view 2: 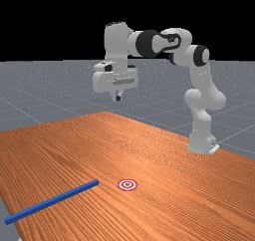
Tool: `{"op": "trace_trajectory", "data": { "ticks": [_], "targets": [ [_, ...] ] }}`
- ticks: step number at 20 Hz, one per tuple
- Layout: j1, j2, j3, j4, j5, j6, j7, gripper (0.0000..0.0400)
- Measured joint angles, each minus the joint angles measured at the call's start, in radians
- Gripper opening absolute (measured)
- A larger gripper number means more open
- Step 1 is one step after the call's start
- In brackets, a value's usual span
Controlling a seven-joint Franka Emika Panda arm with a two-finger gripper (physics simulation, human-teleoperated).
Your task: Pull the pivot to the target area
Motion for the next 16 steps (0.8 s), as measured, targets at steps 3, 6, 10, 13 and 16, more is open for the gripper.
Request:
{"op": "trace_trajectory", "data": {
  "ticks": [3,6,10,13,16],
  "targets": [
    [-0.003,-0.059,0.006,-0.096,-0.008,0.063,-0.053,0.0005],
    [0.002,-0.063,-0.002,-0.091,-0.003,0.031,0.016,0.0001],
    [0.028,-0.058,-0.068,-0.084,0.039,0.024,0.513,0.0000],
    [0.023,-0.171,-0.065,-0.255,0.030,0.074,0.634,0.0000],
    [0.008,-0.335,-0.046,-0.466,0.025,0.124,0.753,0.0000]
  ]
}}
